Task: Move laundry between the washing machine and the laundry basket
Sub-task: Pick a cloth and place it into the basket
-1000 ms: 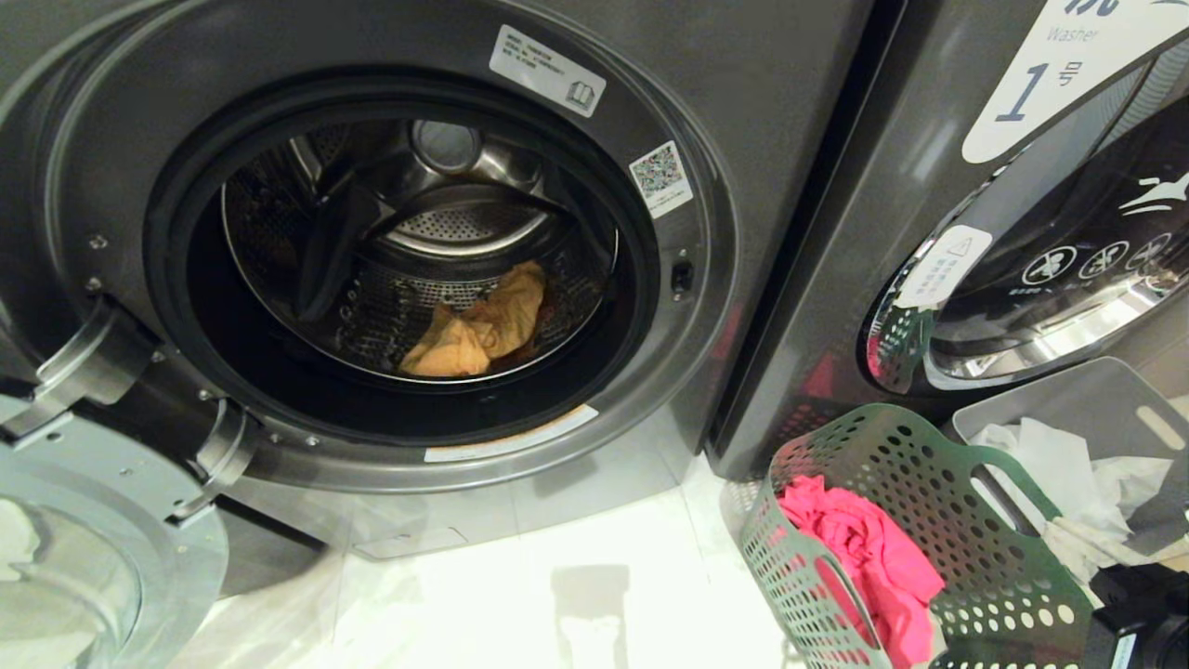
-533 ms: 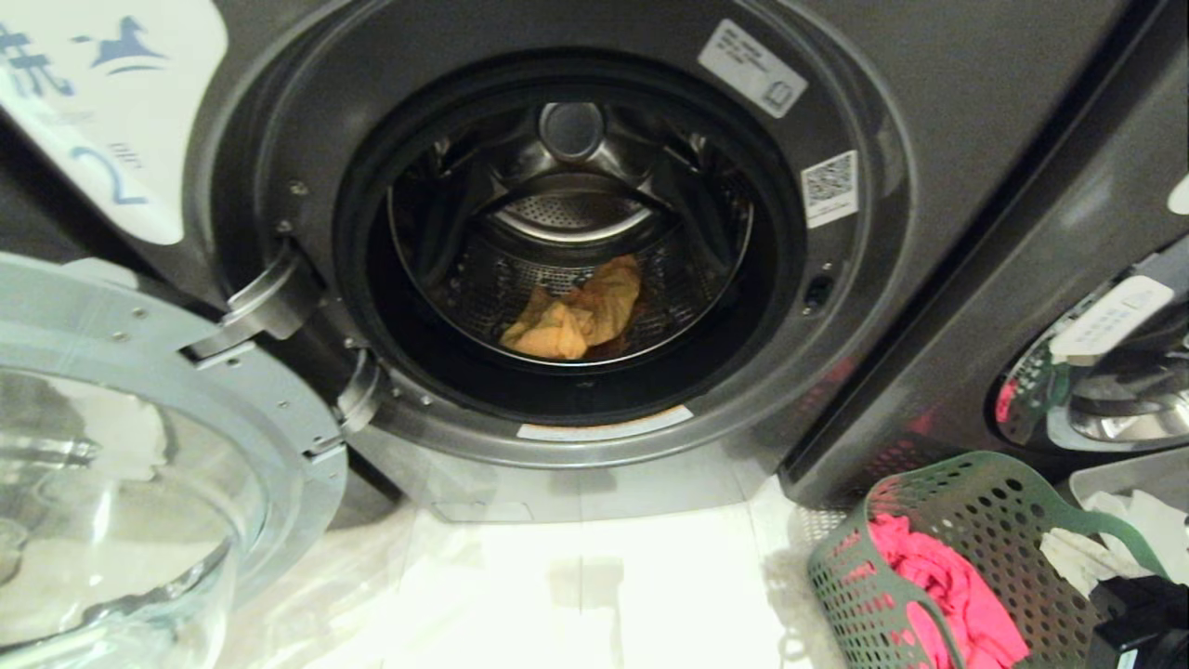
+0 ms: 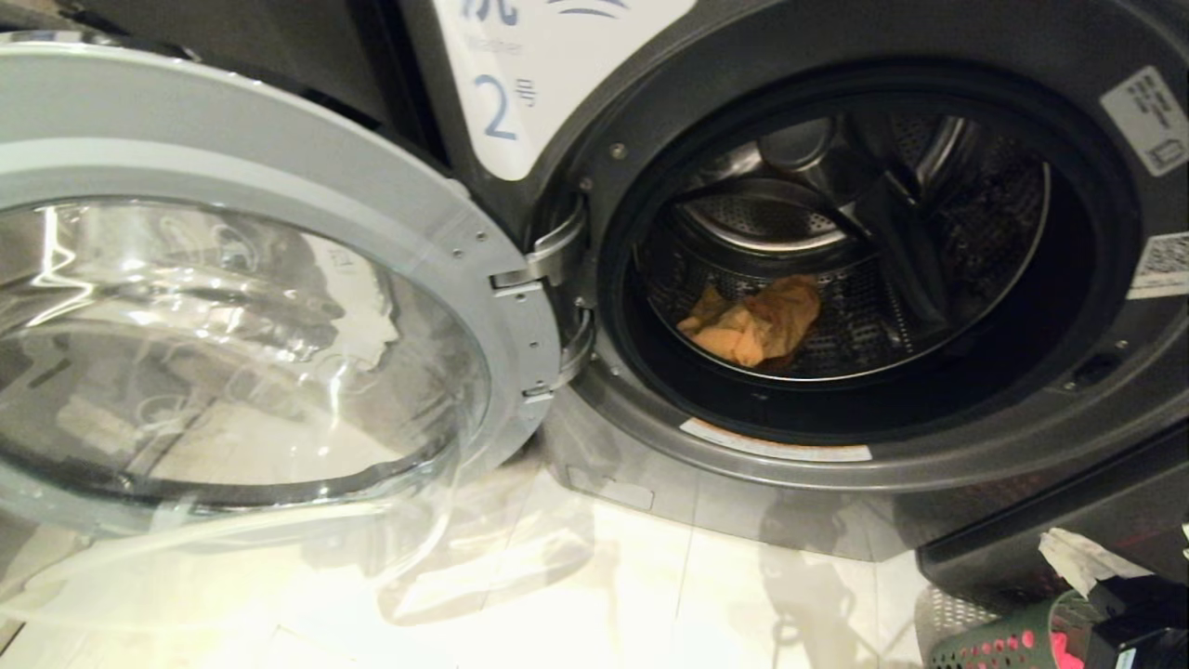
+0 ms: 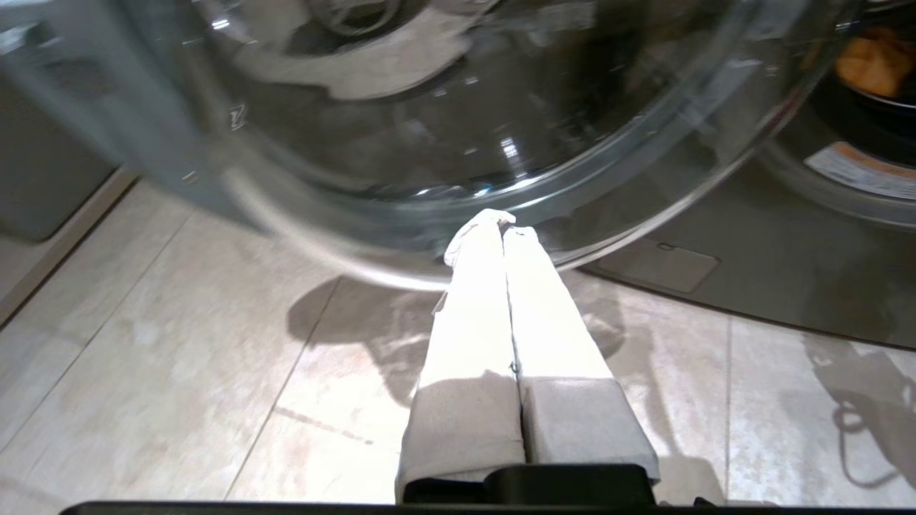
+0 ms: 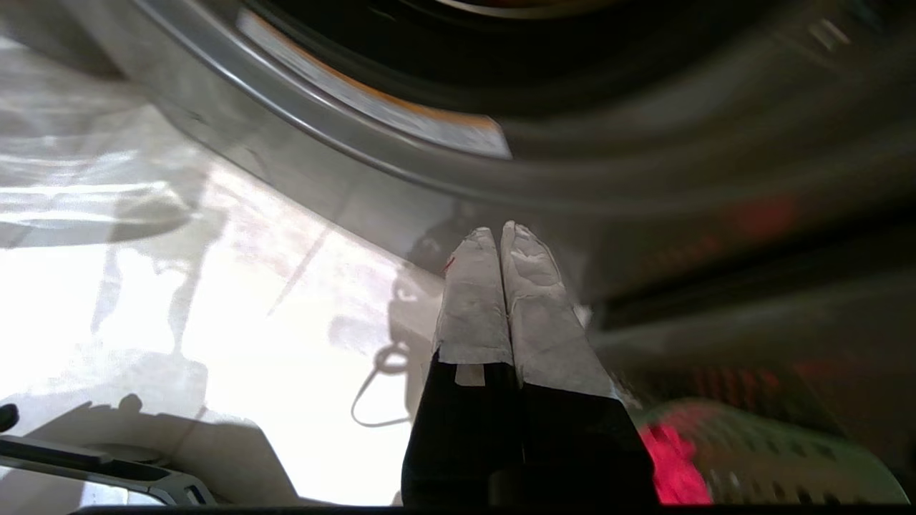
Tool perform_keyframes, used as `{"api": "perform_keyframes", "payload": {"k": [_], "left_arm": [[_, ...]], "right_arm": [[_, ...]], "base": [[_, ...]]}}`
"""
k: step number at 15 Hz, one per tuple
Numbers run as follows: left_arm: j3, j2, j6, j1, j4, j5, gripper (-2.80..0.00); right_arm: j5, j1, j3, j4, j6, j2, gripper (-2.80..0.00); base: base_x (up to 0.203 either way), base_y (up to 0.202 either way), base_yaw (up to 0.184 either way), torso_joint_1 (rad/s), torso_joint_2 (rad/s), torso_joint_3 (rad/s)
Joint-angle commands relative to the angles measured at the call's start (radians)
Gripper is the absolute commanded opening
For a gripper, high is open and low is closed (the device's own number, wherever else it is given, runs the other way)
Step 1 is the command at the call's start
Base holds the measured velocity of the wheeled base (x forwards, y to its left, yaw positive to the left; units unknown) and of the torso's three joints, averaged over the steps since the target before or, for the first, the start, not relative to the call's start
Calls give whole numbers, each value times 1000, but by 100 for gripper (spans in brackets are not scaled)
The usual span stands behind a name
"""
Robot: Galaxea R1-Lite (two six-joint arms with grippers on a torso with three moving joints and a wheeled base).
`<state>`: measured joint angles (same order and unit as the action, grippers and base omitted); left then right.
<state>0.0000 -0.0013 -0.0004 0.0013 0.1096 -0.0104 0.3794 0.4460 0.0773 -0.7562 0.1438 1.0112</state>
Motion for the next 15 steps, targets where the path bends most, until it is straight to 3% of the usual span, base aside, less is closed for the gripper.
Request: {"api": "perform_keyframes", "payload": {"k": [1, 4, 6, 8, 11, 12, 15], "left_arm": [[40, 1, -1, 0, 1, 0, -280], [40, 1, -1, 0, 1, 0, -280], [40, 1, 0, 0, 1, 0, -280], [40, 1, 0, 0, 1, 0, -280], [40, 1, -1, 0, 1, 0, -280], [40, 1, -1, 0, 1, 0, -280], [40, 1, 0, 0, 1, 0, -280]], "right_arm": [[3, -1, 6, -6, -1, 7, -280], [3, -13, -6, -23, -9, 45, -280], [3, -34, -26, -76, -73, 117, -280], [3, -46, -27, -138, -148, 207, -280], [19, -95, -22, -299, -192, 361, -280], [25, -107, -17, -366, -196, 399, 0], [29, -133, 39, -401, -198, 456, 0]], "base": [[3, -10, 175, 12, -7, 11], [-1, -8, 170, 2, 2, 2], [-1, -2, 104, 7, 5, 4], [0, 0, 0, 0, 0, 0], [0, 0, 0, 0, 0, 0], [0, 0, 0, 0, 0, 0], [0, 0, 0, 0, 0, 0]]}}
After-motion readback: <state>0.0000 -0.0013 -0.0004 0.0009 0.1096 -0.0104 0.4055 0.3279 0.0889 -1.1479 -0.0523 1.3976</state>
